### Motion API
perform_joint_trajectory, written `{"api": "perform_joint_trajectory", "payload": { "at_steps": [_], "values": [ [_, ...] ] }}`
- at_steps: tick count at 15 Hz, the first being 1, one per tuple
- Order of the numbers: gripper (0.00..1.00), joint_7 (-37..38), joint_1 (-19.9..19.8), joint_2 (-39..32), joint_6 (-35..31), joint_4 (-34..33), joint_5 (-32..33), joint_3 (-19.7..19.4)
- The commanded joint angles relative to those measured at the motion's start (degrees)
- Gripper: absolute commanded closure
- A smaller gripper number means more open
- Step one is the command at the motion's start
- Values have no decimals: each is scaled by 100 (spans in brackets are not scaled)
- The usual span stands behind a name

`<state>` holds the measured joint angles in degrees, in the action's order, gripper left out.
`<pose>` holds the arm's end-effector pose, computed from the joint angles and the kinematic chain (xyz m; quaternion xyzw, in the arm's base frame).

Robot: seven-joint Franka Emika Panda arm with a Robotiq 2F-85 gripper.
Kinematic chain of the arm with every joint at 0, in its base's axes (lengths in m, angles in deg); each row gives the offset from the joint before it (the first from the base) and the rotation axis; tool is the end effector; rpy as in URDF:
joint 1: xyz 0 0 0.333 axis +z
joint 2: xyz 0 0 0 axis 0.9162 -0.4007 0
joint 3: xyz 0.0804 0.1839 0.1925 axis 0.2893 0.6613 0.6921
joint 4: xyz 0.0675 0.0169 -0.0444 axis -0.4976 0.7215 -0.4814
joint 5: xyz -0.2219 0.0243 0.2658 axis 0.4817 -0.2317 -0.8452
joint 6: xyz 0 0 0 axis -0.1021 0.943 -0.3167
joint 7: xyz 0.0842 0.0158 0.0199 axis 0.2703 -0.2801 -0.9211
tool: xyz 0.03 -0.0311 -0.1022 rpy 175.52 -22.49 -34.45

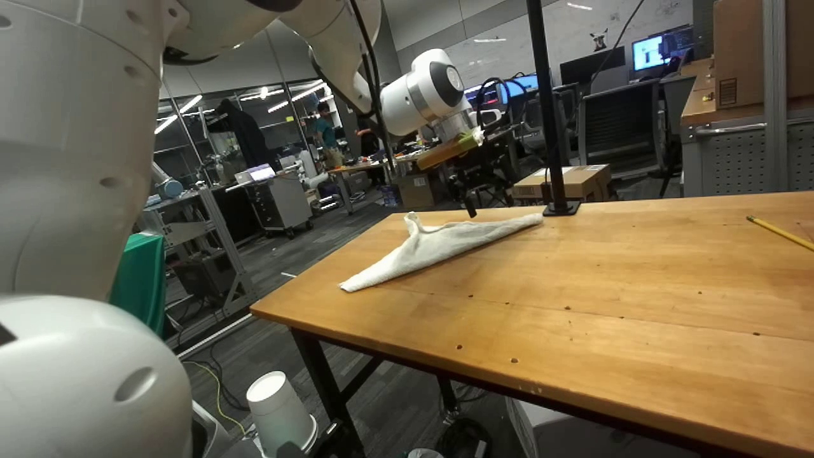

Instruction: Fold the cloth

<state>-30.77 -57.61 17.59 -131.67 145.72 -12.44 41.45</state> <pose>0.6161 0.0762 0.3209 0.9923 0.0272 -0.0005 0.1206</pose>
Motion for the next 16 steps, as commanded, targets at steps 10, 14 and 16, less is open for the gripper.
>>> {"api": "perform_joint_trajectory", "payload": {
  "at_steps": [10,14,16],
  "values": [
    [0,-295,91,-738,57,-1349,-6,-147],
    [0,-217,113,-925,8,-1699,204,-247],
    [0,-272,71,-1125,56,-1927,130,-210]
  ]
}}
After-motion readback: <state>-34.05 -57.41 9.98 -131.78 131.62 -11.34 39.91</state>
